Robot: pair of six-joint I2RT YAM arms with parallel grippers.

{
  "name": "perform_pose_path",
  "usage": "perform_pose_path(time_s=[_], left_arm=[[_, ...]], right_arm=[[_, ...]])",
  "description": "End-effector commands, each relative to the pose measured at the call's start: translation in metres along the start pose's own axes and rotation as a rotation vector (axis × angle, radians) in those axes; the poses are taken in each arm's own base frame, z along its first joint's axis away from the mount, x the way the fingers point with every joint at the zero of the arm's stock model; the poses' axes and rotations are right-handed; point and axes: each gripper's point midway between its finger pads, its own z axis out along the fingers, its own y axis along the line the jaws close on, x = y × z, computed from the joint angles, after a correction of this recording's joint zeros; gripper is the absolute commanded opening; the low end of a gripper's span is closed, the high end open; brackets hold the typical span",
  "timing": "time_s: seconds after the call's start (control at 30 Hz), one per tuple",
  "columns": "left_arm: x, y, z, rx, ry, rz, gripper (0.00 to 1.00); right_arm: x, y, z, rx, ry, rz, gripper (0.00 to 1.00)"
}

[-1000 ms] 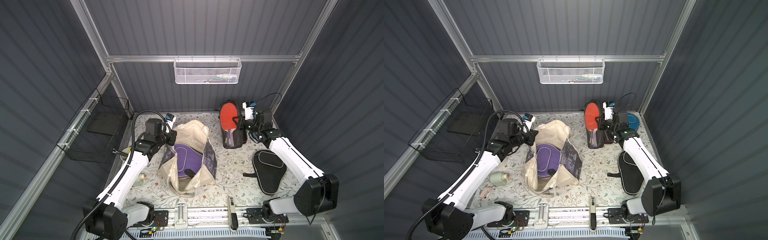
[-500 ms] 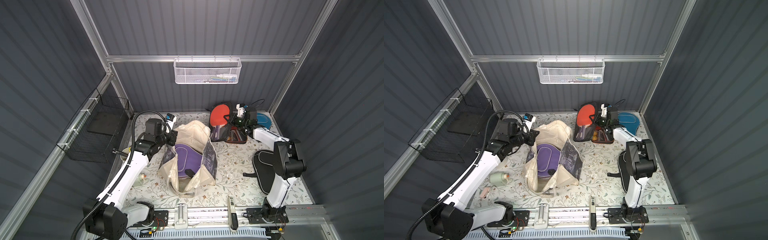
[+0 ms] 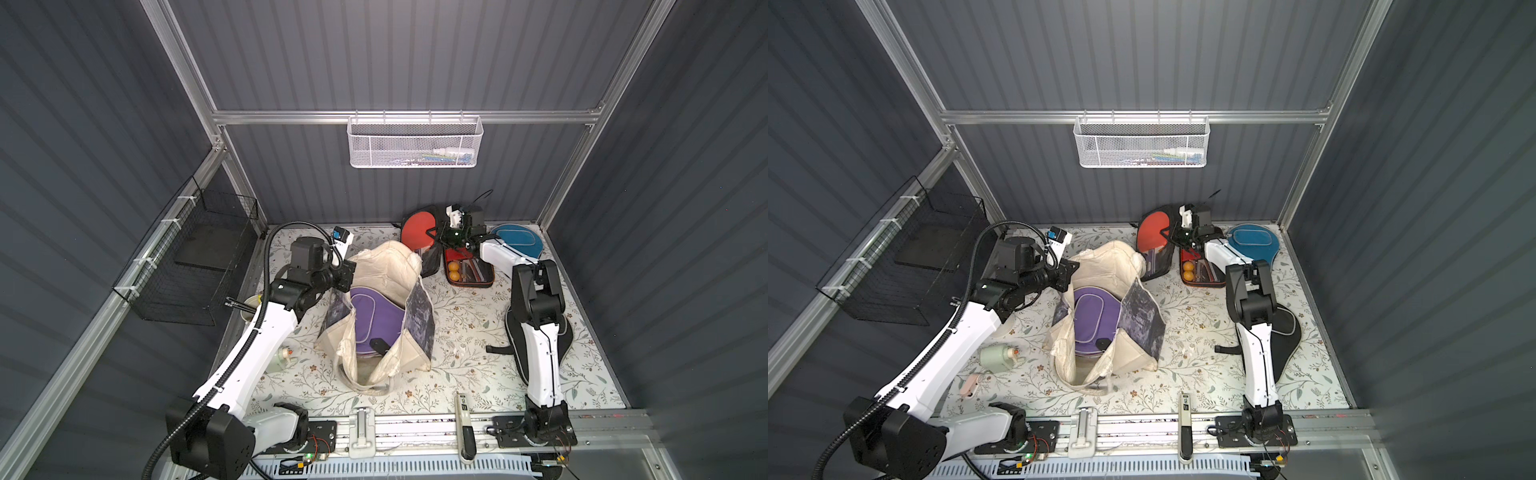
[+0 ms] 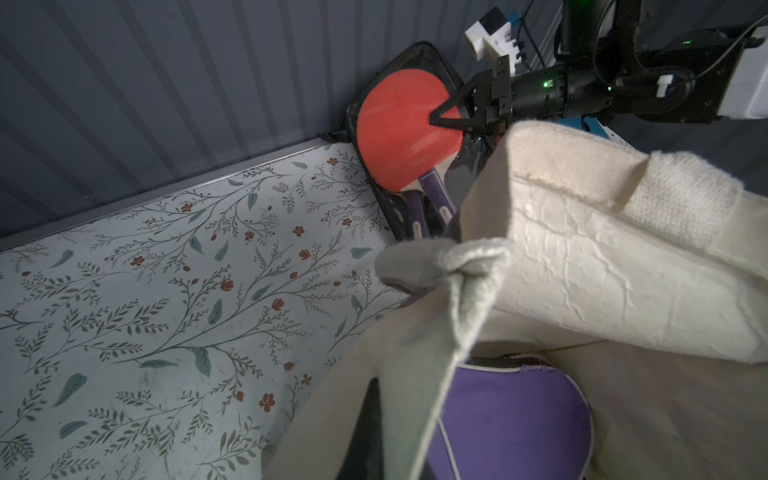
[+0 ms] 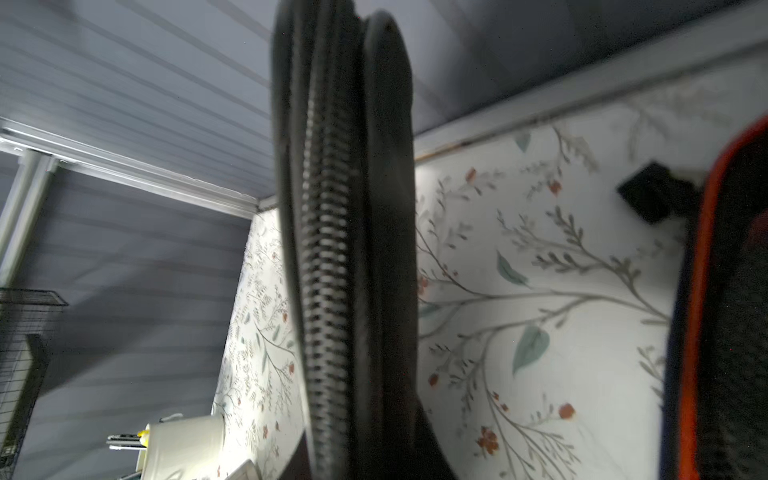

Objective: Remove the ping pong set from the canvas bag
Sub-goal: Place the ping pong set at the center of the board.

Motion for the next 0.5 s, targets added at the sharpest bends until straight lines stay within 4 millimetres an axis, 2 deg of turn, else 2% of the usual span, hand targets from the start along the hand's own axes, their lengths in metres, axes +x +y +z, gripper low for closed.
perform_pose_path(time_s=[0.0, 0.1, 0.2, 0.47], left_arm=[[-0.029, -0.01, -0.009, 0.045, -0.107, 0.028, 0.0], [-0.028, -0.011, -0.007, 0.054, -0.104, 0.027, 0.0], [-0.028, -0.012, -0.005, 0.063, -0.103, 0.025, 0.0], [-0.031, -0.013, -0.004, 0.072, -0.111, 0.025, 0.0]], right_arm=[[0.005, -0.002, -0.004, 0.033, 0.059, -0.052, 0.0], [0.007, -0.011, -0.005, 0.067, 0.072, -0.058, 0.0], [0.009, -0.022, -0.001, 0.091, 0.085, -0.052, 0.07], [0.012, -0.045, 0.008, 0.149, 0.052, -0.003, 0.11]])
